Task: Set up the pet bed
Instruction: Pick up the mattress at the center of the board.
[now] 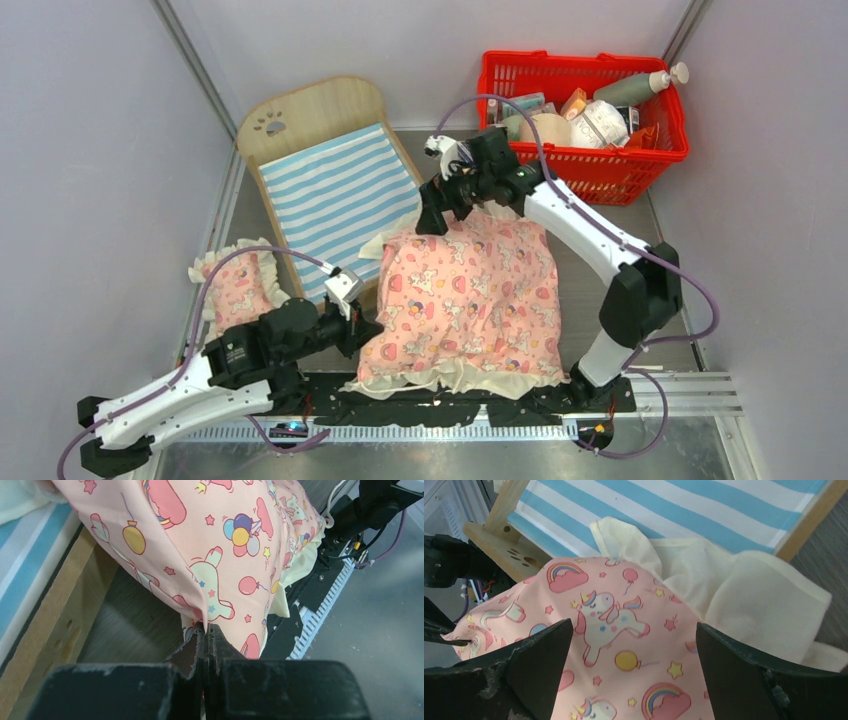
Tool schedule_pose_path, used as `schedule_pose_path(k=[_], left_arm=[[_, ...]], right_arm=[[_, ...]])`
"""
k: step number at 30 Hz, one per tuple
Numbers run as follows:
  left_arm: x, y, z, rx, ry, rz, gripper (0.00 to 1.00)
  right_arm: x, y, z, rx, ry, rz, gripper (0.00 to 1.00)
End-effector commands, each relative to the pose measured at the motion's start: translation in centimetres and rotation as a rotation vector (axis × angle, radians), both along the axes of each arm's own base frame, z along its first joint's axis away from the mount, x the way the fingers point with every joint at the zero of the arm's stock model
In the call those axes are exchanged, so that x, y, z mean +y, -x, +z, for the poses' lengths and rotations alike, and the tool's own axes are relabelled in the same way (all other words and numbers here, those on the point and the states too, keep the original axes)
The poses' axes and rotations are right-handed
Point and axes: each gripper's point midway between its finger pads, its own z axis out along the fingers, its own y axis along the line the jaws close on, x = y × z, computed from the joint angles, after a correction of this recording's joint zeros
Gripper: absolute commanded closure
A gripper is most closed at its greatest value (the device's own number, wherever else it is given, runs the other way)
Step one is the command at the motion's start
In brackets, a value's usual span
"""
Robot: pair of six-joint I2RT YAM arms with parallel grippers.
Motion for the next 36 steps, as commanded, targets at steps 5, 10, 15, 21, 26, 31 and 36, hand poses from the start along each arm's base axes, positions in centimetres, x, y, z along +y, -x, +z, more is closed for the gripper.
schedule_pose_path(k=[5,10,15,21,26,31,36], left_arm=[[1.0,-1.0,0.7,-0.006,0.028,0.100,1.00],[0.9,-1.4,0.7,0.004,-0.013,0.111,1.00],[1.8,-2.0,0.7,0.023,-0.056,0.180,1.00],[6.0,-5.7,6.1,-0.187,-0.136,0.392,1.00],[10.3,-9.6,16.9,-0.553,-0.177,0.605,1.00],[12.1,-10.6,28.0,-0.848,-0.137,0.704,1.00],[12.3,-9.0,35.2,-0.996,0.015,0.643,1.00]], right_arm=[[1.9,1.9,-0.8,0.001,0.096,0.210,0.05],[2.0,3.4,0.0,0.027,0.049,0.259,0.44],[1.3,3.0,4.1,-0.013,-0.044,0.199,0.94],[-1.3,0.7,14.8,-0.283,-0.253,-0.112,0.95],[-4.5,3.8,25.5,-0.539,-0.549,-0.222,0.95],[-6.1,7.6,31.6,-0.710,-0.857,-0.232,0.95],[-7.9,11.5,35.3,-0.823,-0.980,-0.241,0.95]])
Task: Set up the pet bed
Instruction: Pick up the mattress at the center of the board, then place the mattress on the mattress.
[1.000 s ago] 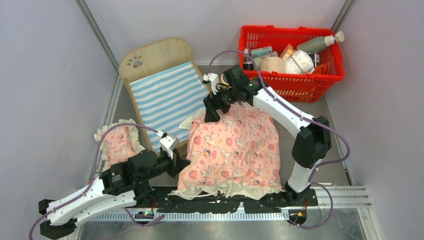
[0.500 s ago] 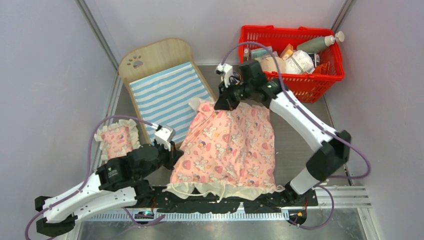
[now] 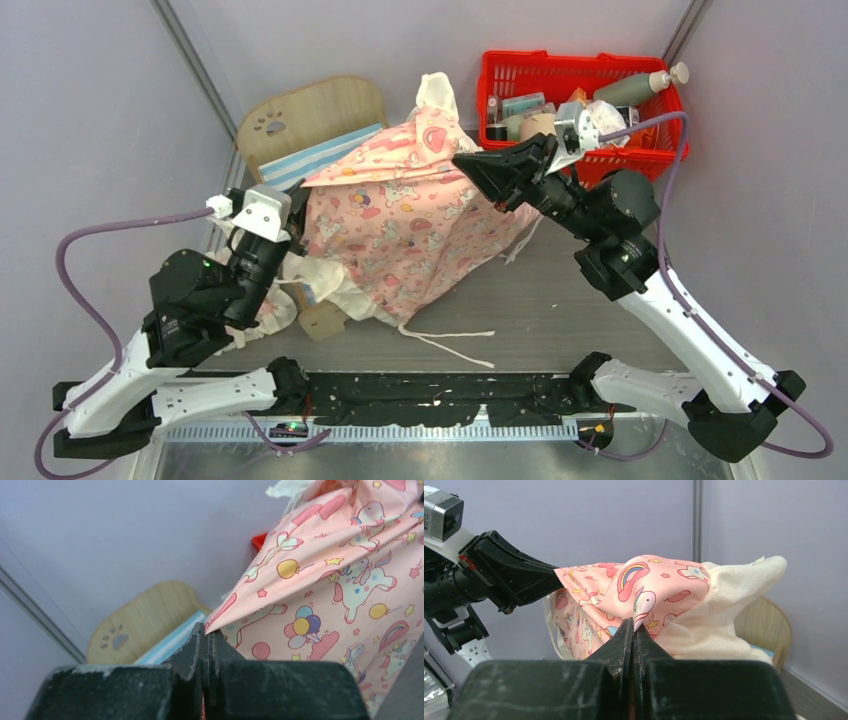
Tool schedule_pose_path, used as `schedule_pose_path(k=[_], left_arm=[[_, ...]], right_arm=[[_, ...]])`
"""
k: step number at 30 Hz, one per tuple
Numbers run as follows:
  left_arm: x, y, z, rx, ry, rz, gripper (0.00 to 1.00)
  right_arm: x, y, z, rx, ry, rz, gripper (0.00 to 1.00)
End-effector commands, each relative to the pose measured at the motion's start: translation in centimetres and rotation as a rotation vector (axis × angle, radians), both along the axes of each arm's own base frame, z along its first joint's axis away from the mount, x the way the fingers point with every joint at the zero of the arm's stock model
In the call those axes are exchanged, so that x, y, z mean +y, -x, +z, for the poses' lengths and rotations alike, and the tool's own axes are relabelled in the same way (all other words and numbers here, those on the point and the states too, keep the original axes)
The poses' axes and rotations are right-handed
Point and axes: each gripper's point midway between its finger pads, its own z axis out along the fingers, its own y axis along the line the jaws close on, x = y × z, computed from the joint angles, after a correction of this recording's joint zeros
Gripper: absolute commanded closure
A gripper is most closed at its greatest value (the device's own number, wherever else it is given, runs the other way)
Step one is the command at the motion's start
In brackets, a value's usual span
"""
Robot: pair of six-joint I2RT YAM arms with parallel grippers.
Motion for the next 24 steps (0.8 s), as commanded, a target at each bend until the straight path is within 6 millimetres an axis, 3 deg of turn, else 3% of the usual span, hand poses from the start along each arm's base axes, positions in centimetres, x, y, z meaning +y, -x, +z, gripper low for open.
schedule_pose_path(k=[1,5,8,10,12,14,16,19,23,24], left_arm=[[4.4,1.5,8.2,-0.213,0.061,0.058,1.00],[6.3,3.9,11.6,-0.300,0.144,-0.027,1.00],[7.3,5.0,12.9,-0.368,0.136,-0.042,1.00],[7.5,5.0,13.3,-0.411,0.072,-0.013,1.00],[6.7,4.5,13.2,-0.475,-0.005,0.027,1.00],[6.1,2.6,12.7,-0.502,-0.065,0.170,1.00],[5.4,-0.7,11.1,-0.429,-0.162,0.300,1.00],[3.8,-6.2,7.1,-0.258,-0.201,0.254,1.00],[5.9,-12.8,3.3,-0.168,-0.270,0.393,1.00],[6.9,-14.4,2.2,-0.145,-0.309,0.448,1.00]], right_arm=[[-3.6,3.2,8.1,-0.199,-0.265,-0.086,0.95],[-4.8,5.7,10.0,-0.238,-0.357,-0.059,0.95],[-5.2,6.8,11.1,-0.238,-0.415,-0.038,0.95],[-5.6,6.3,11.5,-0.225,-0.452,-0.068,0.95],[-5.9,4.5,11.4,-0.194,-0.488,-0.142,0.95],[-5.9,1.2,10.3,-0.164,-0.486,-0.284,0.95],[-4.1,-3.2,7.6,-0.094,-0.424,-0.395,0.95],[-1.2,-6.5,4.7,-0.054,-0.349,-0.423,0.95],[2.4,-11.3,0.9,0.038,-0.329,-0.415,0.95],[3.4,-13.5,-0.8,0.069,-0.308,-0.432,0.95]])
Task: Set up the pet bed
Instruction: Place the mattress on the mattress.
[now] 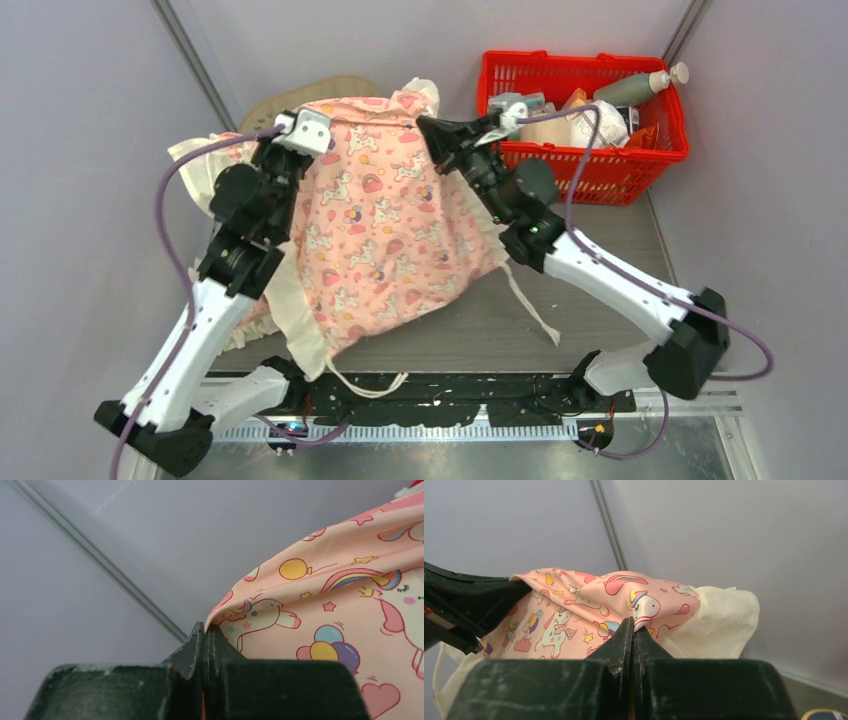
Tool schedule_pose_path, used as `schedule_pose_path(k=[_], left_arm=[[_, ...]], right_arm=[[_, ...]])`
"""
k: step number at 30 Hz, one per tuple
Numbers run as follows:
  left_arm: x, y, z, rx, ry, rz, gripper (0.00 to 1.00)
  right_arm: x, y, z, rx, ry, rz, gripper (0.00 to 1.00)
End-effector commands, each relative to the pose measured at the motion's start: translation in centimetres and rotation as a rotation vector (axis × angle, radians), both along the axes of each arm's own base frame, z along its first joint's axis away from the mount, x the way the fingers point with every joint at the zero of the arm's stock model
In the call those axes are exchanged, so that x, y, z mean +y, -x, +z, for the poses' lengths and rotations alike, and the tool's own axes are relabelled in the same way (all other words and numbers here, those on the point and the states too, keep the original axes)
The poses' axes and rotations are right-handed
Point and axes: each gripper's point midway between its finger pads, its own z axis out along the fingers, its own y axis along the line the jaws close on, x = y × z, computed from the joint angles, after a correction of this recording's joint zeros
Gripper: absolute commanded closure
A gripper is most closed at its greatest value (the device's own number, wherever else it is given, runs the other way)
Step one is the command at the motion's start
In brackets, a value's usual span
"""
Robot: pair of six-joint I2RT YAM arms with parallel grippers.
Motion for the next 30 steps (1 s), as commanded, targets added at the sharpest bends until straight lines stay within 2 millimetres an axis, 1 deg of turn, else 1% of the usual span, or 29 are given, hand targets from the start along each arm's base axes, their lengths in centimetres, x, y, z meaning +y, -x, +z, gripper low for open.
schedule_pose_path(k=[1,2,3,4,5,6,7,8,9,10,11,12,13,14,15,16,17,18,19,22,24,27,28,29,30], left_arm=[[3.6,-5.2,-2.3,0.023,0.007,0.162,1.00],[4.1,-6.7,-3.7,0.059,-0.024,0.178,1.00],[4.4,-8.1,-5.2,0.094,-0.046,0.176,1.00],[4.6,-9.1,-6.0,0.110,-0.045,0.171,1.00],[4.8,-10.1,-6.8,0.119,-0.032,0.167,1.00],[4.9,-11.0,-7.4,0.129,-0.017,0.152,1.00],[5.2,-11.9,-7.8,0.137,0.006,0.144,1.00],[5.5,-12.8,-8.1,0.146,0.024,0.151,1.00],[5.7,-13.8,-8.8,0.163,0.033,0.151,1.00],[5.9,-14.9,-9.3,0.179,0.038,0.149,1.00],[6.0,-15.7,-9.6,0.188,0.037,0.151,1.00],[6.2,-16.5,-10.0,0.197,0.034,0.160,1.00],[6.5,-17.3,-10.2,0.200,0.035,0.173,1.00],[6.9,-18.1,-10.5,0.205,0.036,0.188,1.00],[7.2,-18.7,-10.7,0.208,0.037,0.197,1.00],[7.5,-19.5,-11.2,0.214,0.039,0.203,1.00],[7.7,-20.2,-11.5,0.219,0.040,0.207,1.00],[8.0,-20.9,-12.0,0.228,0.040,0.217,1.00],[8.4,-21.5,-12.6,0.240,0.036,0.230,1.00],[9.5,-23.0,-14.4,0.257,0.031,0.268,1.00],[10.0,-23.9,-16.3,0.287,0.027,0.284,1.00],[10.5,-24.6,-18.4,0.324,0.009,0.307,1.00],[10.7,-24.8,-18.9,0.333,-0.003,0.317,1.00],[10.9,-25.0,-19.4,0.339,-0.017,0.330,1.00],[11.3,-25.1,-19.8,0.344,-0.034,0.346,1.00]], right_arm=[[0.0,-5.8,-0.6,0.056,-0.115,-0.097,0.95],[1.3,-7.6,-2.4,0.092,-0.101,-0.093,0.95],[1.8,-8.4,-3.1,0.119,-0.127,-0.072,0.95],[2.9,-9.8,-5.0,0.147,-0.125,-0.064,0.95],[3.4,-10.3,-5.4,0.160,-0.148,-0.046,0.95],[4.4,-11.4,-6.9,0.179,-0.140,-0.040,0.95],[4.8,-11.8,-6.4,0.171,-0.155,-0.031,0.95],[5.6,-12.9,-7.9,0.193,-0.139,-0.034,0.95],[5.5,-13.5,-7.1,0.183,-0.149,-0.040,0.95],[5.6,-14.8,-7.6,0.191,-0.152,-0.053,0.95],[6.0,-15.8,-8.9,0.210,-0.146,-0.058,0.95],[5.6,-16.6,-8.0,0.197,-0.161,-0.067,0.95],[6.1,-17.6,-9.3,0.215,-0.150,-0.062,0.95],[5.9,-18.7,-9.7,0.215,-0.151,-0.070,0.95],[6.0,-19.1,-9.9,0.217,-0.152,-0.062,0.95],[5.9,-20.2,-10.3,0.218,-0.151,-0.067,0.95],[6.1,-20.6,-10.5,0.217,-0.147,-0.058,0.95],[5.9,-21.5,-10.7,0.214,-0.148,-0.063,0.95],[5.8,-22.0,-10.9,0.211,-0.147,-0.061,0.95],[6.5,-23.8,-12.4,0.218,-0.139,-0.048,0.95],[7.0,-25.0,-13.3,0.222,-0.134,-0.040,0.95],[7.7,-26.4,-14.9,0.244,-0.130,-0.030,0.95],[8.1,-26.9,-15.2,0.251,-0.142,-0.022,0.95],[8.2,-27.3,-15.1,0.256,-0.151,-0.020,0.95],[8.4,-27.8,-16.3,0.281,-0.156,-0.024,0.95]])
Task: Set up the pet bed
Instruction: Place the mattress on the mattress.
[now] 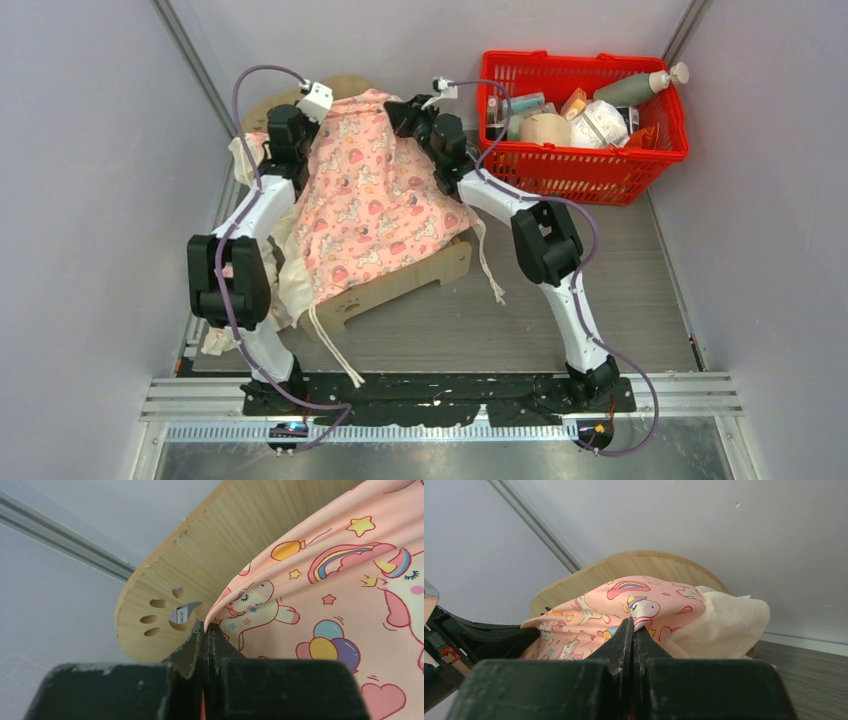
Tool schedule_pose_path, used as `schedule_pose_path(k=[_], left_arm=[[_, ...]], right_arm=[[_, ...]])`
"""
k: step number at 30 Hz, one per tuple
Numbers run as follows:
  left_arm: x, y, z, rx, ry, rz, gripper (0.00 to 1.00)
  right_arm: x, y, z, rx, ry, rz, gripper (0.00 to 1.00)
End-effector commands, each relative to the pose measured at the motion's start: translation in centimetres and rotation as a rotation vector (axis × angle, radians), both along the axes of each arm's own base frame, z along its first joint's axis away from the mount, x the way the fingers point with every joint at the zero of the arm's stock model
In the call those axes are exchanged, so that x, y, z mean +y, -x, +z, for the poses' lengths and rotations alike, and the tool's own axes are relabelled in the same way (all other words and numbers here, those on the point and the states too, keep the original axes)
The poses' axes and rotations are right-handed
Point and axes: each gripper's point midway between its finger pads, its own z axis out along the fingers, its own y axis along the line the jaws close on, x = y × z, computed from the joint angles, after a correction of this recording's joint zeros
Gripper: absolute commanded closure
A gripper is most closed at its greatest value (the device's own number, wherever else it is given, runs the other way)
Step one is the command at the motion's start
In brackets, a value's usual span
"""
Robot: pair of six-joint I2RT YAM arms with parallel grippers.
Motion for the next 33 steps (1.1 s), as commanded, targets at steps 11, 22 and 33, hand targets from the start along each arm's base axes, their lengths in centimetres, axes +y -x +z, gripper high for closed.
schedule_pose_path(k=[11,22,33], left_arm=[[5.2,-1.9,2.1,0.003,-0.074,0.094,1.00],[4.1,8.8,8.0,0.025,0.321,0.217,0.01],[-9.5,24.7,1.0,0.299,0.637,-0.067,0.12]], right_arm=[[0.0,-2.7,1.9,0.081,-0.057,-0.034,0.71],[-6.7,8.7,2.7,0.241,0.221,-0.001,0.10],[-10.7,25.3,-5.0,0.244,0.667,0.449,0.10]])
